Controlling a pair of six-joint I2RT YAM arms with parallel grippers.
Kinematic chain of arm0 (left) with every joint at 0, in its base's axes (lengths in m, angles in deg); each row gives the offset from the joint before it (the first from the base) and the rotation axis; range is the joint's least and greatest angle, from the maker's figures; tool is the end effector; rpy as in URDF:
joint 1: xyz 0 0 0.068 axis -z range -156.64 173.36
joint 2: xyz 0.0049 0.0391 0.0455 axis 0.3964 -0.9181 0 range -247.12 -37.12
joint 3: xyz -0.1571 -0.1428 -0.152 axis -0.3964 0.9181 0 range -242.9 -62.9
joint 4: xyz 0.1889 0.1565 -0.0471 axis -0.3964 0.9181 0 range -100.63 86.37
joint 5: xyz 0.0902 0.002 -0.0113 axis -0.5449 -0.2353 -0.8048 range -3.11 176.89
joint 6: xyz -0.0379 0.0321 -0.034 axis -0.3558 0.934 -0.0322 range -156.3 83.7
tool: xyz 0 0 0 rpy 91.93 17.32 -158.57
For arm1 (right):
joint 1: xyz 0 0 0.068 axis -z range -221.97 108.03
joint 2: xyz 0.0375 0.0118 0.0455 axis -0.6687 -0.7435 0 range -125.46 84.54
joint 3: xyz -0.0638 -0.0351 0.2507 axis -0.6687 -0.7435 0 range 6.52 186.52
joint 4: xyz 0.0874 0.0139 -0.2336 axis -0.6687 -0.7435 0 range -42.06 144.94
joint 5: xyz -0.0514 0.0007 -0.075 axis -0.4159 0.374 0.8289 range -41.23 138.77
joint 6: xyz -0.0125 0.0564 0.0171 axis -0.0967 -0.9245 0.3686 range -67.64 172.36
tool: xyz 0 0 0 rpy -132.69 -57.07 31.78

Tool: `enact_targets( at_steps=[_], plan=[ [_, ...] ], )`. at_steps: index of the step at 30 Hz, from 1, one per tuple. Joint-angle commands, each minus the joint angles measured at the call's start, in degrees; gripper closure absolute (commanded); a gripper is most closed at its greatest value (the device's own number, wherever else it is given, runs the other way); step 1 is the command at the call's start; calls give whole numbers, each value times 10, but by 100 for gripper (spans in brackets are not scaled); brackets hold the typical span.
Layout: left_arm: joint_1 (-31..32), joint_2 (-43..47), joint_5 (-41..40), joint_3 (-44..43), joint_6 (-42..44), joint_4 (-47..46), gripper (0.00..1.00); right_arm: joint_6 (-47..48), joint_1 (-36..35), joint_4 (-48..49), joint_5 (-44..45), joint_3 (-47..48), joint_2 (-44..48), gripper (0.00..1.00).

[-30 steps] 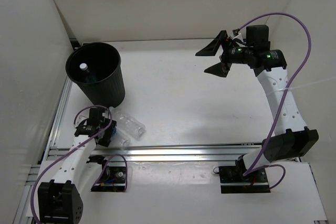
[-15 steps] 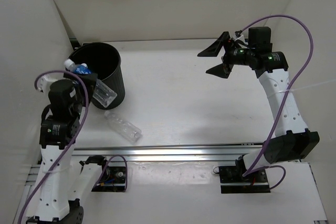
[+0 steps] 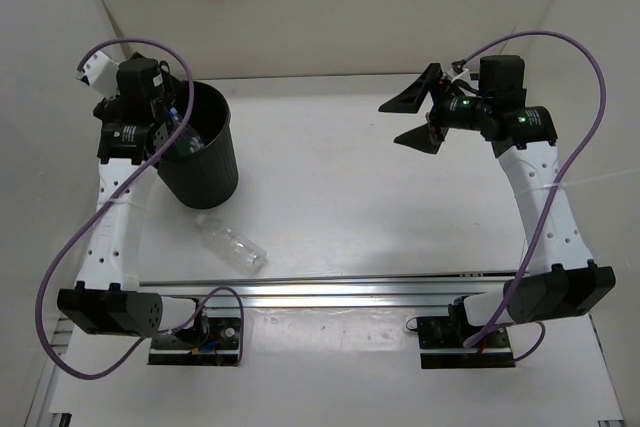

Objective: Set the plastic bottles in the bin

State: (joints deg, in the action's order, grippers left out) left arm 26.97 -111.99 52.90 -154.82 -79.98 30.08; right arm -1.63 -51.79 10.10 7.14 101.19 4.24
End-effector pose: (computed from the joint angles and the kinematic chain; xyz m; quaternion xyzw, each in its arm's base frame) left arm 0.2617 0.0084 0.4377 -0.4245 0.6973 0.0143 0.5774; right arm 0.2713 0.0771 0.4232 0.1416 0.8182 0.5071 0.2309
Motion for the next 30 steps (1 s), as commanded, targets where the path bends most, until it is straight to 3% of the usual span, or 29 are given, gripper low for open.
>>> enact_targets(
  at_steps=[1,3,6,10,14,16,20,30],
  plan=[
    [2,31,-31,-37,32,4,0,8,8,14,-24,-7,32,0],
    [2,94,8,-18,8,16,0,15,13,14,-24,-13,40,0],
    [2,220,124,92,-67,16,0,21,24,9,-24,-32,57,0],
    [2,374,321,309,-146,1,0,21,35,9,-24,-58,69,0],
    [2,516,391,540,-193,1,0,27,35,9,-24,-63,69,0],
    [2,550,391,595,-199,1,0,32,35,9,-24,-70,63,0],
    [2,560,397,669,-199,-13,0,32,35,9,-29,-70,63,0],
    [2,421,380,719,-223,-99,0,32,30,9,-29,-75,63,0]
  ],
)
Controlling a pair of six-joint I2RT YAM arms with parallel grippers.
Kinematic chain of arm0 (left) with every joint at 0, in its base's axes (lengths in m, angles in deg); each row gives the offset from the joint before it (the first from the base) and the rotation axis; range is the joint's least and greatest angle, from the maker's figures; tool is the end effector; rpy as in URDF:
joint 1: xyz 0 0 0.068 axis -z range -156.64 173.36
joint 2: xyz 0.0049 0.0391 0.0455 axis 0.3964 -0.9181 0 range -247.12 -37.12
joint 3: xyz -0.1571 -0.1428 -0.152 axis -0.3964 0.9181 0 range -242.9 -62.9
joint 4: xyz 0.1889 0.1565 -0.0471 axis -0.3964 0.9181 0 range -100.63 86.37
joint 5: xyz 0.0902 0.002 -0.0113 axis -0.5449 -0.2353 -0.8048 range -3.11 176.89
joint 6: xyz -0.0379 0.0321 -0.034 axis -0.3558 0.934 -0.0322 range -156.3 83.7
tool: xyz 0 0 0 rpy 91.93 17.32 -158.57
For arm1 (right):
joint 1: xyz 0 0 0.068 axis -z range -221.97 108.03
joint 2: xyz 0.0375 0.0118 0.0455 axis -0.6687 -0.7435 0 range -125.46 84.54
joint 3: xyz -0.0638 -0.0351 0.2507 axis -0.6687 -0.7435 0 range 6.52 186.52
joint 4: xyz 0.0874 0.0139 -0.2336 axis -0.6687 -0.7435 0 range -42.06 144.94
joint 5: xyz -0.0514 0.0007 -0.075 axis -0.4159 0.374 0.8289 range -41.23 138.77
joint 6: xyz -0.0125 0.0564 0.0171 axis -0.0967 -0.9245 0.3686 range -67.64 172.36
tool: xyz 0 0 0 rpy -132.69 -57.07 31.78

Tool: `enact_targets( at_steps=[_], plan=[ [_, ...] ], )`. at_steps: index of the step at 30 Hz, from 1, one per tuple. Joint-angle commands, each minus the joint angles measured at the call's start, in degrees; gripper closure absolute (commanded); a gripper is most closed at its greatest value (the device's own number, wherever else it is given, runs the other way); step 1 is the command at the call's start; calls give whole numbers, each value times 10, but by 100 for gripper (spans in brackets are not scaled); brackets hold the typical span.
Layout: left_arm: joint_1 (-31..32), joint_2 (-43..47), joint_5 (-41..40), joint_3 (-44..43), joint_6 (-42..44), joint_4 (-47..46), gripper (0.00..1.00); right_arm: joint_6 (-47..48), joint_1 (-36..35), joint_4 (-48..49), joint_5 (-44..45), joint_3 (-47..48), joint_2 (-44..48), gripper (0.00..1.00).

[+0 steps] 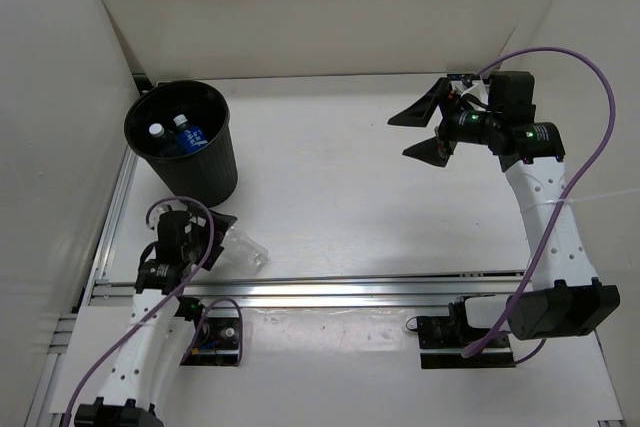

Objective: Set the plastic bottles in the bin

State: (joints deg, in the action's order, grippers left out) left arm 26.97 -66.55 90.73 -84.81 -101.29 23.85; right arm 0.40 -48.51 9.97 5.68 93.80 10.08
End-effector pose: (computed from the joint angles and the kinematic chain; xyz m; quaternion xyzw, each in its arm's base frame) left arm 0.1266 -0.0110 0.1871 -0.4543 0.7921 -0.2543 0.3186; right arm 0.2511 0.0595 0.4096 0.1504 0.8196 0.5003 0.2355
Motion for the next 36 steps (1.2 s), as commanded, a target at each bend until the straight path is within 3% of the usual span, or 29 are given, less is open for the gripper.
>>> enact_targets(
  at_steps=[1,10,11,13,16,20,23,26,29,33,36],
  plan=[
    [2,-48,2,19,-10,-37,0,12,-3,10,-15,-1,5,0],
    [2,-186,-4,1,14,-71,4,12,-3,5,-20,10,-1,0],
    [2,-193,1,1,22,-78,21,12,-3,5,-20,10,-1,0],
    [2,-199,1,1,22,-78,36,12,-3,5,-20,10,-1,0],
    [2,-175,20,1,22,-78,43,12,2,5,-20,4,-6,0],
    [2,-87,76,-38,-11,-66,43,12,2,5,-20,-1,-6,0],
    [9,-23,55,-127,-22,-14,43,12,2,5,-14,-23,-1,0],
    [9,-37,19,-259,27,22,42,12,2,21,-14,-43,-1,0],
    [9,-115,-12,-447,99,39,42,6,2,37,-14,-43,-8,0],
    [9,-234,-96,-627,172,39,39,0,2,44,-14,-18,-25,0],
    [9,-333,-130,-717,231,39,34,0,2,44,-14,-1,-39,0]
  ],
)
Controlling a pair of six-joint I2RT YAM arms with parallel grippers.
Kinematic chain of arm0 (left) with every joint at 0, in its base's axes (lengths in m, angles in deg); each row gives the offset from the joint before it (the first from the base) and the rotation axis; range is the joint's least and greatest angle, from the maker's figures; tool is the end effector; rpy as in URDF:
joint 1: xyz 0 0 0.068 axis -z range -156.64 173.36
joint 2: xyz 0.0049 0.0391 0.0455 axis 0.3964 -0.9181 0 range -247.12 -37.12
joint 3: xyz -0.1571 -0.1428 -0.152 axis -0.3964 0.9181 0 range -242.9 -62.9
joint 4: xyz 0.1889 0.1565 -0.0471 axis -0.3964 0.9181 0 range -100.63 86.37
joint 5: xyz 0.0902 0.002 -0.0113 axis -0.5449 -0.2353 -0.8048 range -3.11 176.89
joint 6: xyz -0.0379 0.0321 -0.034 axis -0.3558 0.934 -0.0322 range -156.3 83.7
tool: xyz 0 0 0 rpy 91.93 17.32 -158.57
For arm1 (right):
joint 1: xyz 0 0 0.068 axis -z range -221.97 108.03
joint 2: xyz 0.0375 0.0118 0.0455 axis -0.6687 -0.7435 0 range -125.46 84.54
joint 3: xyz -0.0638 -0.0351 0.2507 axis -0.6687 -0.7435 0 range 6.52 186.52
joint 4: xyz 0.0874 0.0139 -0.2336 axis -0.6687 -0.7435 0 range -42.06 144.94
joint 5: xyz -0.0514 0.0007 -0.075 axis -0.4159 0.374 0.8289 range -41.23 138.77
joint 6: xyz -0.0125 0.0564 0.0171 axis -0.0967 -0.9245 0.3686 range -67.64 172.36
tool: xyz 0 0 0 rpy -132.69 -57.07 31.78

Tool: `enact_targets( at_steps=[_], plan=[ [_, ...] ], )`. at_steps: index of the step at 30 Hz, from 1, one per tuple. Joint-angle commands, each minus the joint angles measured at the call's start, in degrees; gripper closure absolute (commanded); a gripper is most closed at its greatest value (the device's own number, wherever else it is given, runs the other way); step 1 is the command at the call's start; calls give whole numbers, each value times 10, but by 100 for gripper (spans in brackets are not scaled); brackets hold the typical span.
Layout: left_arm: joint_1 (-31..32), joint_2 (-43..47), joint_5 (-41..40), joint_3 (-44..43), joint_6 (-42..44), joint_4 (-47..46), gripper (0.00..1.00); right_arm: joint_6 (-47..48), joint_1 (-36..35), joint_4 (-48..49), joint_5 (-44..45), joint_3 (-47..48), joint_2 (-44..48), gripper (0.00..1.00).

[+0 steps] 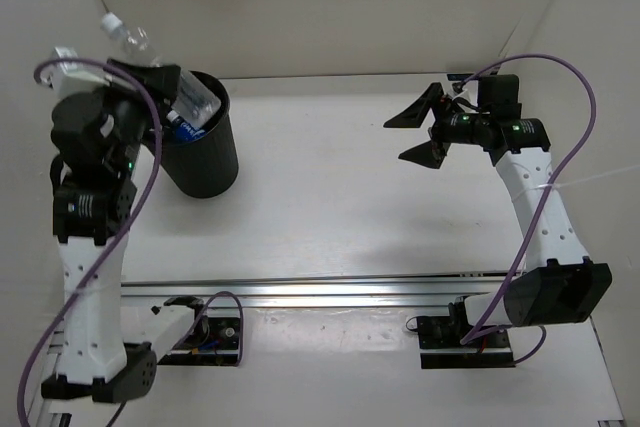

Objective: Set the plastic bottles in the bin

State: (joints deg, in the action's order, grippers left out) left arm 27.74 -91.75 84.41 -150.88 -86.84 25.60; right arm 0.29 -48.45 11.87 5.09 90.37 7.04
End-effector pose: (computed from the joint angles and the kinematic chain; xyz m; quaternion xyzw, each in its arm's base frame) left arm 0.1535 -0.0098 0.4909 -0.2977 0.6607 -0.3038 0.6185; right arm 0.2699 0.0617 0.3812 0.1676 0.8295 0.4936 0.2005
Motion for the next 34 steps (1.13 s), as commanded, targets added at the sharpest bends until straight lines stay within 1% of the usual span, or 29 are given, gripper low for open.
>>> enact_targets(
  at_steps=[1,2,4,5,8,9,10,11,13,15,16,17,18,19,20,21,22,23,24,26,27,28,29,30,32,34],
  plan=[
    [-4,-103,-87,-99,103,22,33,1,2,25,-8,39,-8,0],
    [-4,-141,-96,-112,126,22,32,1,2,25,-8,46,-8,0],
    [-17,-172,-127,-130,144,16,30,1,2,25,-8,46,-8,0],
    [-17,-199,-140,-130,150,16,26,1,2,25,-8,46,-3,0],
    [-23,-224,-183,-111,162,16,21,1,2,25,-8,27,21,0],
    [-23,-224,-197,-99,162,16,14,1,2,25,-3,13,26,0],
    [-23,-224,-230,-81,162,16,10,1,2,25,-3,6,32,0],
    [-23,-224,-244,-72,168,16,0,1,2,25,-3,0,42,0],
    [-23,-208,-282,-72,173,21,0,1,7,25,-3,-11,55,0],
    [-16,-176,-296,-91,207,21,0,7,13,5,-3,-19,55,0],
    [-7,-163,-296,-109,221,21,0,7,13,-5,-3,-19,55,0],
    [-7,-147,-286,-109,234,21,0,12,20,-16,-12,-10,55,0],
    [-7,-111,-275,-100,243,21,0,32,20,-24,-20,-2,46,0],
    [-7,-89,-252,-81,243,21,0,43,20,-45,-20,9,41,0],
    [-7,-64,-236,-20,249,21,0,54,20,-52,-25,17,36,0],
    [-7,-10,-214,17,256,26,0,64,20,-52,-16,24,36,0],
    [-7,20,-197,56,256,26,0,80,26,-66,-6,25,42,0],
    [-7,49,-170,129,246,33,0,88,32,-66,3,25,42,0],
    [-7,102,-160,161,227,51,0,94,32,-66,10,14,57,0],
    [-7,146,-160,212,201,78,0,101,52,-66,17,0,64,0],
    [-7,166,-160,253,189,93,0,102,57,-66,17,-8,64,0],
    [-7,196,-167,270,171,122,0,102,62,-66,17,-21,69,0],
    [-7,209,-167,286,171,132,0,102,62,-66,17,-21,69,0],
    [-7,218,-189,312,159,144,0,115,62,-66,17,-21,69,0],
    [-7,233,-217,328,147,161,0,120,62,-66,11,-21,69,0],
    [-7,240,-271,346,147,167,0,120,62,-66,26,-10,69,0]
  ],
)
